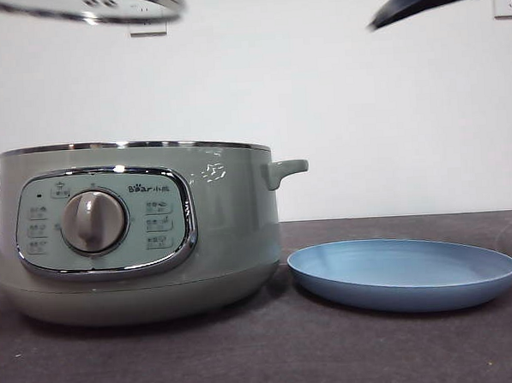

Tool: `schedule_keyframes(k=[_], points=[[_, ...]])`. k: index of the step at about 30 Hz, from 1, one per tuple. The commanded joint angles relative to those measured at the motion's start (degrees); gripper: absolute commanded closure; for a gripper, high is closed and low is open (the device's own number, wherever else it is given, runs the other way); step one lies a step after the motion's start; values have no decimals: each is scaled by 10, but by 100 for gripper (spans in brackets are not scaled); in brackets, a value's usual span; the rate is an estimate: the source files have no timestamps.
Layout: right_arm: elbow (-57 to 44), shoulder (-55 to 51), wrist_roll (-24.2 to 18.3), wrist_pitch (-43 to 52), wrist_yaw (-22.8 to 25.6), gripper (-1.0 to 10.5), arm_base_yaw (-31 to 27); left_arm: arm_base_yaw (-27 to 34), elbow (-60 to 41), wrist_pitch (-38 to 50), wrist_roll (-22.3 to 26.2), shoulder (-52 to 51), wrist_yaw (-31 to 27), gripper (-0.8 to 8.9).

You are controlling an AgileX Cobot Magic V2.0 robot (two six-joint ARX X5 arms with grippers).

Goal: Take the pumpkin out from the steamer,put the pumpkin in the blue plate,close the lid

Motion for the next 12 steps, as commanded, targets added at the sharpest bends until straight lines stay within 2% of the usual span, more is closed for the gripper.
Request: schedule_keyframes(k=[1, 6, 12], points=[[40, 62, -17, 5, 22, 373, 42, 0, 9, 24, 18, -32, -53, 822], [141, 168, -40, -27, 49, 373, 98, 0, 9, 13, 24, -71, -126, 822], [318, 307, -82, -149, 121, 372, 151, 0, 9, -3, 39, -103, -202, 822]])
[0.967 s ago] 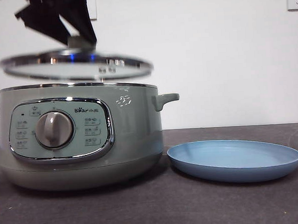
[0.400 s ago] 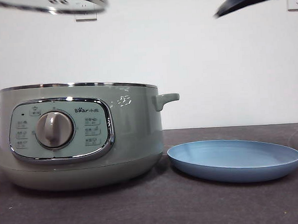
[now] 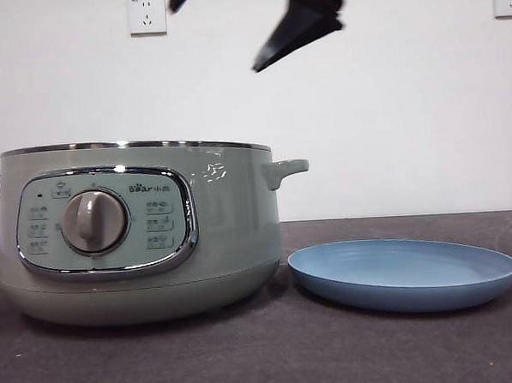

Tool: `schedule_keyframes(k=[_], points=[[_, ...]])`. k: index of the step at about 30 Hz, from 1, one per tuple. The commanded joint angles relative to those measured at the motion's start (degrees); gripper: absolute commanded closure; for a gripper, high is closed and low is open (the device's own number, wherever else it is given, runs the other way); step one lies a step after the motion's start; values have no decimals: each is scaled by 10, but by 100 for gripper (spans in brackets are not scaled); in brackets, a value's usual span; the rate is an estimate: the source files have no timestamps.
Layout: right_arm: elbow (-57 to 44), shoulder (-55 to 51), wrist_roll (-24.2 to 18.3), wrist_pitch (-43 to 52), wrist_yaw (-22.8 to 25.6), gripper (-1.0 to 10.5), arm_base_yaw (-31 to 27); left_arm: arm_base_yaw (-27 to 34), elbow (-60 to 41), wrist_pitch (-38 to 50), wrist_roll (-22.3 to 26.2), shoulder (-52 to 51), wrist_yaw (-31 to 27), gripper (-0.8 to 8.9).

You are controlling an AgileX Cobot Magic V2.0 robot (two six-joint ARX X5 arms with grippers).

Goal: Take the pumpkin out from the steamer,put the pumpkin in the blue plate,close the lid

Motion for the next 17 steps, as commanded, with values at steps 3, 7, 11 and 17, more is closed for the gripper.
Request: schedule_keyframes(k=[3, 7, 11, 17], points=[[143, 115, -45, -90, 60, 372, 36, 0, 9, 15, 16, -17, -35, 822], [211, 185, -63, -101, 113, 373, 59, 0, 9, 9, 16, -19, -35, 822], [221, 224, -76, -78, 137, 374, 70, 0, 9, 3, 16, -19, -35, 822], [221, 279, -84, -56, 137, 375, 68, 0, 9, 0, 16, -19, -35, 822]])
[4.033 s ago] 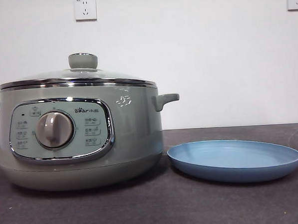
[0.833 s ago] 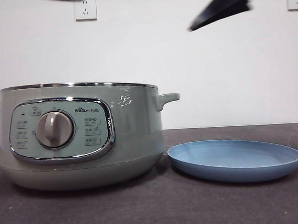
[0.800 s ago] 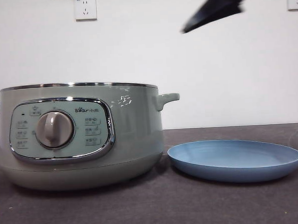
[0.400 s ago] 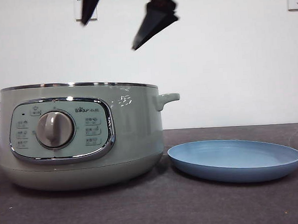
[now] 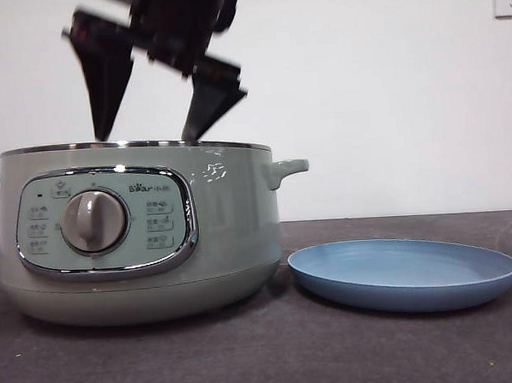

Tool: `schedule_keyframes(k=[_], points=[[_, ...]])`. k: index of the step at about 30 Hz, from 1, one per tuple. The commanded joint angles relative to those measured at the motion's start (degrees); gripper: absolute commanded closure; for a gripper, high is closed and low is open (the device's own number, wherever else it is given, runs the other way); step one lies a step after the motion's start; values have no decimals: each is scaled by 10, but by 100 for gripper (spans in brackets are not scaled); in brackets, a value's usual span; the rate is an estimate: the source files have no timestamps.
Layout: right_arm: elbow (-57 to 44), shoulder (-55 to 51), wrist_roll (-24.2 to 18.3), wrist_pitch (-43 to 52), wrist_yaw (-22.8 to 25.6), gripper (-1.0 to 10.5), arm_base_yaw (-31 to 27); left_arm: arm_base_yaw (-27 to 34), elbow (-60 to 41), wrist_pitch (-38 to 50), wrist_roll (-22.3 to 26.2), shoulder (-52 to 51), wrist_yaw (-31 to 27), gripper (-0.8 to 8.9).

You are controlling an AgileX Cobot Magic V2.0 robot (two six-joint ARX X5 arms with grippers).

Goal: Take the pumpkin out from the steamer,put the pumpkin in the blue plate,close the lid

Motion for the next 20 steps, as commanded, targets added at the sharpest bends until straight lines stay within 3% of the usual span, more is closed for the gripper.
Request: schedule_keyframes(k=[1, 14, 15, 20], points=[[0, 31, -9, 7, 2, 375, -1, 0, 9, 19, 8, -7, -7, 822], [0, 83, -13, 9, 1, 416, -4, 0, 9, 13, 8, -7, -7, 822], [0, 83, -13, 9, 1, 474, -3, 0, 9, 13, 8, -7, -7, 822], [0, 83, -13, 8, 1, 973, -3, 0, 9, 11, 8, -7, -7, 822]])
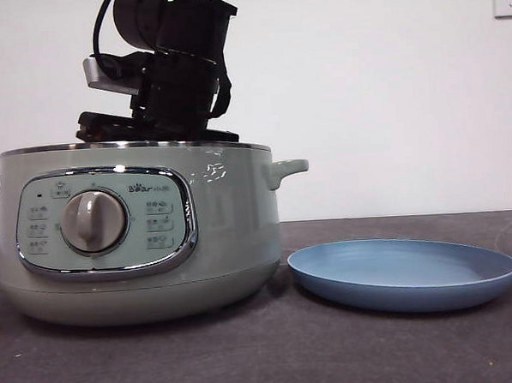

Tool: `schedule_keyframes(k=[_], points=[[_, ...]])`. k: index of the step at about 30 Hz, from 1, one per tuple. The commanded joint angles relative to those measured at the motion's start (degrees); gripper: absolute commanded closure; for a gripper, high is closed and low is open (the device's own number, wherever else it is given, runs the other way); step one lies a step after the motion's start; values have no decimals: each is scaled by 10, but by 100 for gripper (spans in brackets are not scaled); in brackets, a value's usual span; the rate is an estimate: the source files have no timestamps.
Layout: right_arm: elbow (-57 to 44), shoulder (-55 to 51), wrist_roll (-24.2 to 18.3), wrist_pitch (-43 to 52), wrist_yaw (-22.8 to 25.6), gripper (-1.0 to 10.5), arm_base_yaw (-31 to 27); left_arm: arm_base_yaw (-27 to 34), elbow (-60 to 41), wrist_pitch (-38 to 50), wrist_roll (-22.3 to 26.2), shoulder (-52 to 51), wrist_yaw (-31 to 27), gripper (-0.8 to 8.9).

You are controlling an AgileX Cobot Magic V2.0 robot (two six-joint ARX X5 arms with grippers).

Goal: Take the pumpkin out from the steamer,put the pumpkin in the blue plate,close the lid

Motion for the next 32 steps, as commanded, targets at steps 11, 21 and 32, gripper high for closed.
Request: schedule_keyframes(k=[11, 21, 32], points=[[0, -45, 2, -24, 2, 948, 1, 0, 9, 17, 8, -7, -4, 822], [0, -168, 2, -121, 2, 949, -36, 0, 9, 24, 8, -7, -2, 822], [-2, -246, 109, -245, 75, 950, -148, 0, 9, 24, 8, -7, 18, 822]])
